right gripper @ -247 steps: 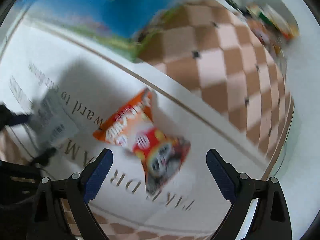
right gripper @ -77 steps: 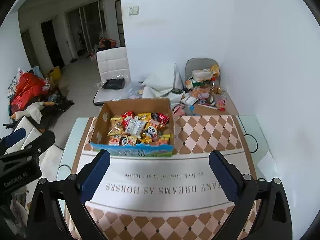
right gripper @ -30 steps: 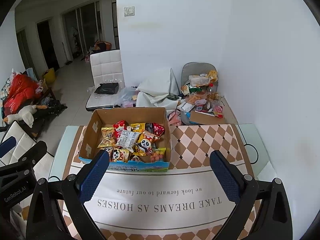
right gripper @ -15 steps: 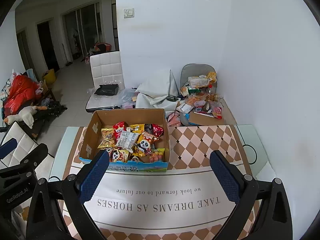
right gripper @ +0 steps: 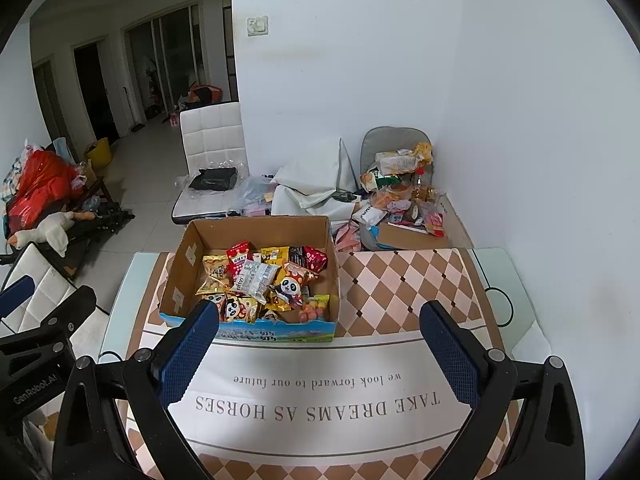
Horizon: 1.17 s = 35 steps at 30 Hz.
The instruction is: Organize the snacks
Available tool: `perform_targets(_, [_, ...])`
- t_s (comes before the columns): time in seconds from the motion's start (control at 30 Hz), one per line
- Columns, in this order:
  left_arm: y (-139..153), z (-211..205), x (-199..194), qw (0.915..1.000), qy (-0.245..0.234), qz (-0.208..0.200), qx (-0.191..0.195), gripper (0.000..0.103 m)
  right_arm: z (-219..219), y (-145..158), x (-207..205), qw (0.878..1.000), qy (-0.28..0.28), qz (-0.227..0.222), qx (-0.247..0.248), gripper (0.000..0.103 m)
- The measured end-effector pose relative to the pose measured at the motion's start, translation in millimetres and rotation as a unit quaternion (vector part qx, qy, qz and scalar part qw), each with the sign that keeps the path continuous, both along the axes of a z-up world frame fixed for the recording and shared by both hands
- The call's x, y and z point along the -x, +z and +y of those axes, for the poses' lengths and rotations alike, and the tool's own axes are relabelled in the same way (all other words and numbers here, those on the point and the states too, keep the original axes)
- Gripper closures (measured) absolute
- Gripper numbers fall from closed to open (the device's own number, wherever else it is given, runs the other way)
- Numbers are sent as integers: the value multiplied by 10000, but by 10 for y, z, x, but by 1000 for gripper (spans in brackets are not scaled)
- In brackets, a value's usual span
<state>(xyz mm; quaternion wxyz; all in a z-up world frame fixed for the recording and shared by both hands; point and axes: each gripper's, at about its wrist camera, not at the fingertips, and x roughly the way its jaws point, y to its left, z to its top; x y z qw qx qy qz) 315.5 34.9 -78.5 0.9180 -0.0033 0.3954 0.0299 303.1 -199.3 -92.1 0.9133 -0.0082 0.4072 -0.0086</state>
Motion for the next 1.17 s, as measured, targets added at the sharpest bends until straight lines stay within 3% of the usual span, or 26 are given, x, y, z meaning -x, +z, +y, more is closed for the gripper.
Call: perform_targets(1.17, [49, 4, 11, 9997, -237, -44, -10, 0, 47, -80, 117, 10000, 23, 41, -65, 1])
